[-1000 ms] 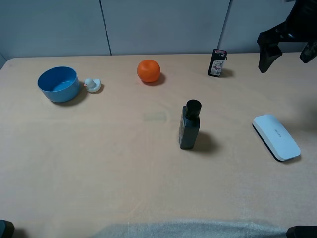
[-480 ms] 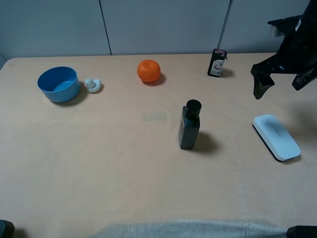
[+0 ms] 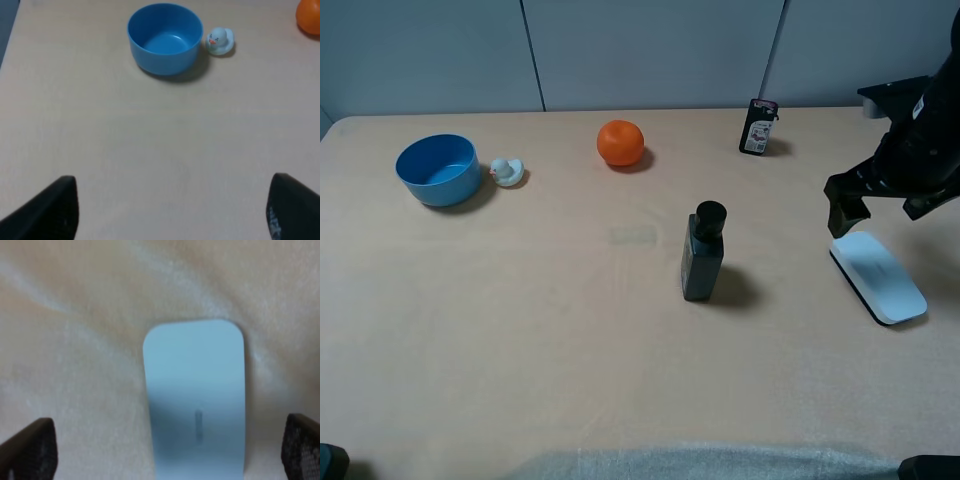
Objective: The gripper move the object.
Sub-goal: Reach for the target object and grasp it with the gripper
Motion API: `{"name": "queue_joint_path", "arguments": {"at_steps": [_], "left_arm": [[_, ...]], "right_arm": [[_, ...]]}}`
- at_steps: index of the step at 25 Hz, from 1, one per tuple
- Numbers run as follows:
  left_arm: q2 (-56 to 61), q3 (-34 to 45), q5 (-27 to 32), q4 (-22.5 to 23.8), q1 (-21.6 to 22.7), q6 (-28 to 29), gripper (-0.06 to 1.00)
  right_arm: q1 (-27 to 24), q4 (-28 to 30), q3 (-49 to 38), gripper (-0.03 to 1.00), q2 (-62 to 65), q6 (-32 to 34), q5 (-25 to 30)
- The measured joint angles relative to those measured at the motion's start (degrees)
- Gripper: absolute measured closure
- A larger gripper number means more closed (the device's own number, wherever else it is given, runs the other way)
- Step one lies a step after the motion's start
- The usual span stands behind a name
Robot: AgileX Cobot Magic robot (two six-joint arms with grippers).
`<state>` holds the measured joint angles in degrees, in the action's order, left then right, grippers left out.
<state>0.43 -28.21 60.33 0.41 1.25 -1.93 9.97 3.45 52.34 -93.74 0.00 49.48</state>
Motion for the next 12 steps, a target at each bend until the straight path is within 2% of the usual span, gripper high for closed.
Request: {"name": "queue_joint_path", "arguments": {"at_steps": [4,12], "left_arm": [[0.0,0.0,0.0,0.0,0.0,0.0,0.12],[0.0,0.0,0.0,0.0,0.0,0.0,0.12]], "right_arm": [[-1.5,0.0,-3.5,0.29,0.3,0.0,-1.5],[-1.5,0.0,-9.0,0.32,2.2,0.0,-6.9]]}}
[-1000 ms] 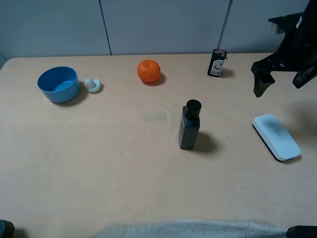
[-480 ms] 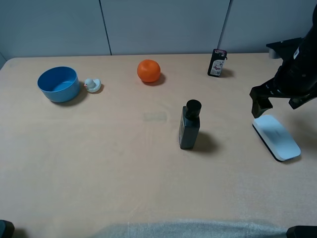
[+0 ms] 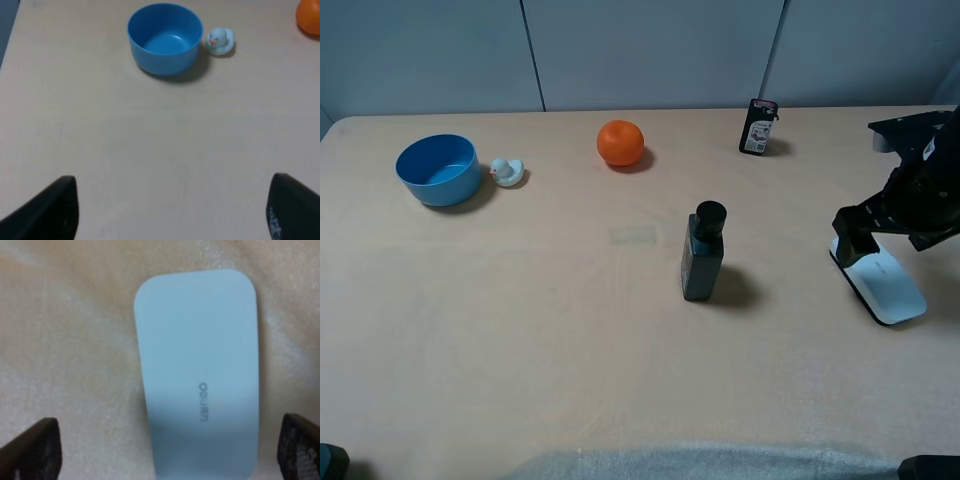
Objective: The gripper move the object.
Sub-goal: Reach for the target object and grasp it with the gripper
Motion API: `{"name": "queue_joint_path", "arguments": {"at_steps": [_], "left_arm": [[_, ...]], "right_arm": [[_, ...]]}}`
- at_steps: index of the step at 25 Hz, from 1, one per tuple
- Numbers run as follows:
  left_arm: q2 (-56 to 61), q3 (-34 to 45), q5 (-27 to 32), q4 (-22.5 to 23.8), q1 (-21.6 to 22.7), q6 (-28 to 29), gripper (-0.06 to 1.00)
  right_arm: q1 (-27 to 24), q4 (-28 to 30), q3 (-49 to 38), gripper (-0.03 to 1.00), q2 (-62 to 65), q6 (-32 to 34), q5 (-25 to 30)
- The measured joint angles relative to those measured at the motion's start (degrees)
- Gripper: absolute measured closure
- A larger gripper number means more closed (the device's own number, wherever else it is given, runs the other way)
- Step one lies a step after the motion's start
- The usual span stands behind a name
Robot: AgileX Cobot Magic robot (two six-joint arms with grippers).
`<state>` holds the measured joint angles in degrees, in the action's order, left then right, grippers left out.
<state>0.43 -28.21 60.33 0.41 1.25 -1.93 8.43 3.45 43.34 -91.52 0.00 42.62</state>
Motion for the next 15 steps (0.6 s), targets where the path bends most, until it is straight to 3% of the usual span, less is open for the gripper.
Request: {"name": "queue_joint_path", "arguments": {"at_steps": [15], "left_arm": [[0.0,0.0,0.0,0.0,0.0,0.0,0.12]], "right_arm": [[0.0,-0.7,-3.5,0.32,0.0,0.0,-6.0]]}}
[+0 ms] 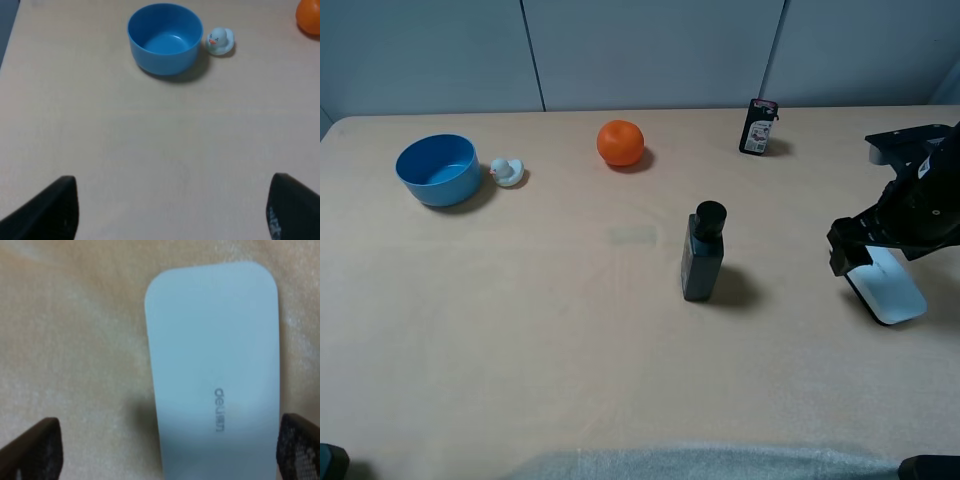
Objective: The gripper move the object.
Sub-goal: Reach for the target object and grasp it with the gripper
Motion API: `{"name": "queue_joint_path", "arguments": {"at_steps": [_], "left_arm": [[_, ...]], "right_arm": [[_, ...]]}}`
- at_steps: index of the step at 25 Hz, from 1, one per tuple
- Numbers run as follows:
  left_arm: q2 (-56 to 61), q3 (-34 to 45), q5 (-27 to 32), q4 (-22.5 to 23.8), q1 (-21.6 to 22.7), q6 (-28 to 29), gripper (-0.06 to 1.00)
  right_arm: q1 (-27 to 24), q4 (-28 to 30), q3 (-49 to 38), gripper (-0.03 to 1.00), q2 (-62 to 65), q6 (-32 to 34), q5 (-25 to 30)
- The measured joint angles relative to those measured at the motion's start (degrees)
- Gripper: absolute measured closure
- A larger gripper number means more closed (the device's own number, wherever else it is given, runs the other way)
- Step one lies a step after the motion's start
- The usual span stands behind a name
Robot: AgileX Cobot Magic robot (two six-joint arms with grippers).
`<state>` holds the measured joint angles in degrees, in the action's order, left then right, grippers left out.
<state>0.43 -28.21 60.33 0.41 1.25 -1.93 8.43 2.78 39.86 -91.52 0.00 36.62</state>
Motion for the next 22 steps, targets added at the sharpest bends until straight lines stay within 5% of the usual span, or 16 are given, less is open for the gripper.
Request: {"name": "queue_joint_path", "arguments": {"at_steps": [22], "left_arm": [[0.0,0.0,0.0,0.0,0.0,0.0,0.12]], "right_arm": [[-1.3,1.3,0.0,0.32,-5.6,0.0,-2.6]]}}
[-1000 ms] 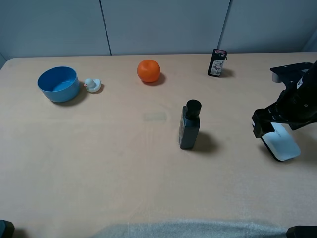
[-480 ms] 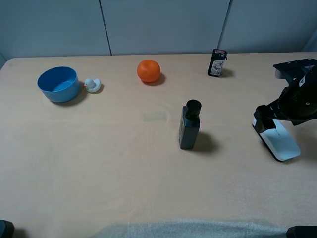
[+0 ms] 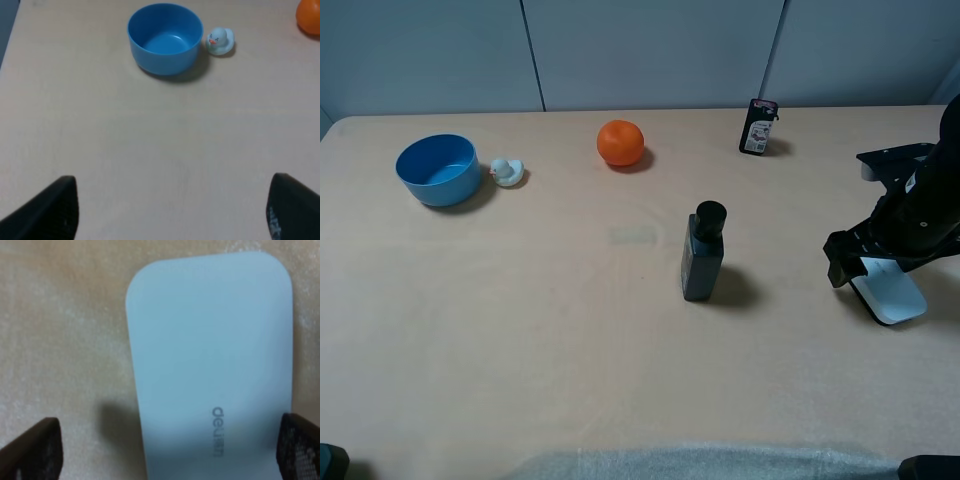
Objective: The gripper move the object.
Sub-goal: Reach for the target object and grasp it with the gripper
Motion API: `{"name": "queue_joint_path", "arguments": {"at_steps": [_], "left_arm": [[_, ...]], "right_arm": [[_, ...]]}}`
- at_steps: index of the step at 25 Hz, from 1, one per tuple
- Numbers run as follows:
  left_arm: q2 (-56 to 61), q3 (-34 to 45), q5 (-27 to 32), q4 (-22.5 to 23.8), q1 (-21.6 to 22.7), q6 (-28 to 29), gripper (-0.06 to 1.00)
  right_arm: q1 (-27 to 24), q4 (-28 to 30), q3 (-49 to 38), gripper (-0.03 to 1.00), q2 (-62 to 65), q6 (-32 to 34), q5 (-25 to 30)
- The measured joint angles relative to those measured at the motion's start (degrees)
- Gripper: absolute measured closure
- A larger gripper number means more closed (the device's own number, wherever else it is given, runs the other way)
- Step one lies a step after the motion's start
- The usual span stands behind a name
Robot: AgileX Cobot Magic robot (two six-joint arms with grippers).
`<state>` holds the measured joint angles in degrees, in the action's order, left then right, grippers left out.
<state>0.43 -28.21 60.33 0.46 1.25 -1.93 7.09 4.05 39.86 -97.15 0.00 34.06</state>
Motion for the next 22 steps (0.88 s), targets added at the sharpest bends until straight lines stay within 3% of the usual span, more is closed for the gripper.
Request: {"name": "queue_joint_path", "arguments": {"at_steps": [22], "left_arm": [[0.0,0.0,0.0,0.0,0.0,0.0,0.12]], "right_arm": [[0.0,2.4,0.4,0.32,-3.4,0.0,-1.1]]}}
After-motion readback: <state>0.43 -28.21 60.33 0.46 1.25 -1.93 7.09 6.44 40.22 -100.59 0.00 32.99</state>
